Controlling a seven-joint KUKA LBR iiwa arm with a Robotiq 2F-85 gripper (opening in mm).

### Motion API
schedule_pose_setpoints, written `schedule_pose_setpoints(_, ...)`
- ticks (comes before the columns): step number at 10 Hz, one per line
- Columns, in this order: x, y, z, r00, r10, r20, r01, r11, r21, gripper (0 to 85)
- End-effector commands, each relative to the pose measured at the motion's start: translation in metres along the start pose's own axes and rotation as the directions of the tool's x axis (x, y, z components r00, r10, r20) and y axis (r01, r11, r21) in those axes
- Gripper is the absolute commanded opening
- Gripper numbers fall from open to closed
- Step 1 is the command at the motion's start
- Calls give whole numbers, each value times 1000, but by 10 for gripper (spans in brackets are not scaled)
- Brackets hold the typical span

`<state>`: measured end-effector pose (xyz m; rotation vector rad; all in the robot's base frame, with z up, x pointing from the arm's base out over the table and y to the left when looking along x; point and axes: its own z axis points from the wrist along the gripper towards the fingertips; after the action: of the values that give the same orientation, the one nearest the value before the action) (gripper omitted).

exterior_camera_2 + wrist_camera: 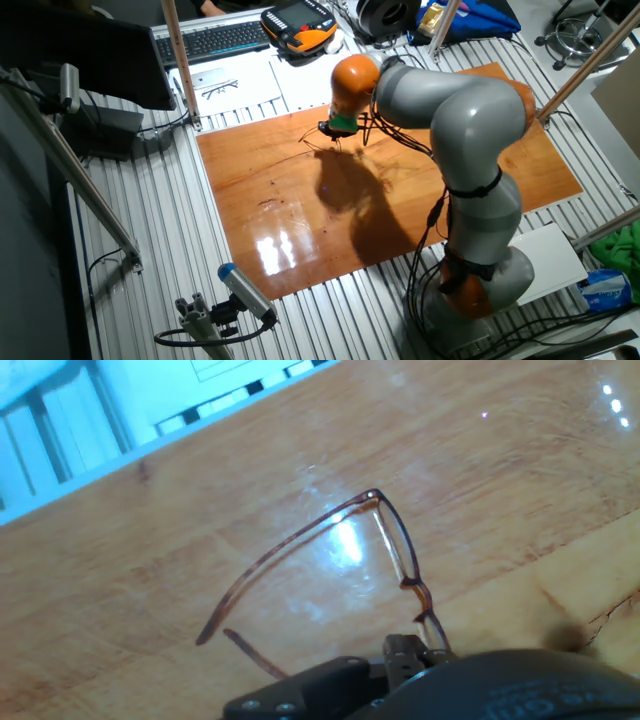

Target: Unfold the leg of the glasses (with one hand)

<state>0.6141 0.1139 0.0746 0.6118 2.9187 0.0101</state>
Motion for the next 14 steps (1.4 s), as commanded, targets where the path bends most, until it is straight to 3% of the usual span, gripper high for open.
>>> schedule_pose_setpoints(1, 0, 0, 0, 1000, -4, -7, 4, 1000, 19, 0)
schedule_pose_setpoints(2, 0, 0, 0, 1000, -1, -17, 1, 1000, 23, 0)
schedule_pose_setpoints(3, 0, 0, 0, 1000, 8, -17, -8, 1000, 7, 0)
schedule_pose_setpoints(5, 0, 0, 0, 1000, 9, -4, -9, 1000, -9, 0)
schedule_pose_setpoints(6, 0, 0, 0, 1000, 5, 1, -5, 1000, -1, 0)
schedule_pose_setpoints(8, 0, 0, 0, 999, -42, -4, 42, 997, 61, 0)
schedule_pose_setpoints(9, 0, 0, 0, 995, -96, -14, 97, 993, 60, 0)
schedule_pose_setpoints(10, 0, 0, 0, 990, -140, -15, 140, 989, 56, 0)
schedule_pose_setpoints(11, 0, 0, 0, 988, -153, -17, 153, 988, 16, 0)
schedule_pose_setpoints(12, 0, 0, 0, 992, -119, -42, 117, 992, -53, 0)
schedule_pose_setpoints(13, 0, 0, 0, 993, -101, -58, 98, 994, -43, 0)
schedule_pose_setpoints(14, 0, 0, 0, 995, -90, -53, 90, 996, -12, 0)
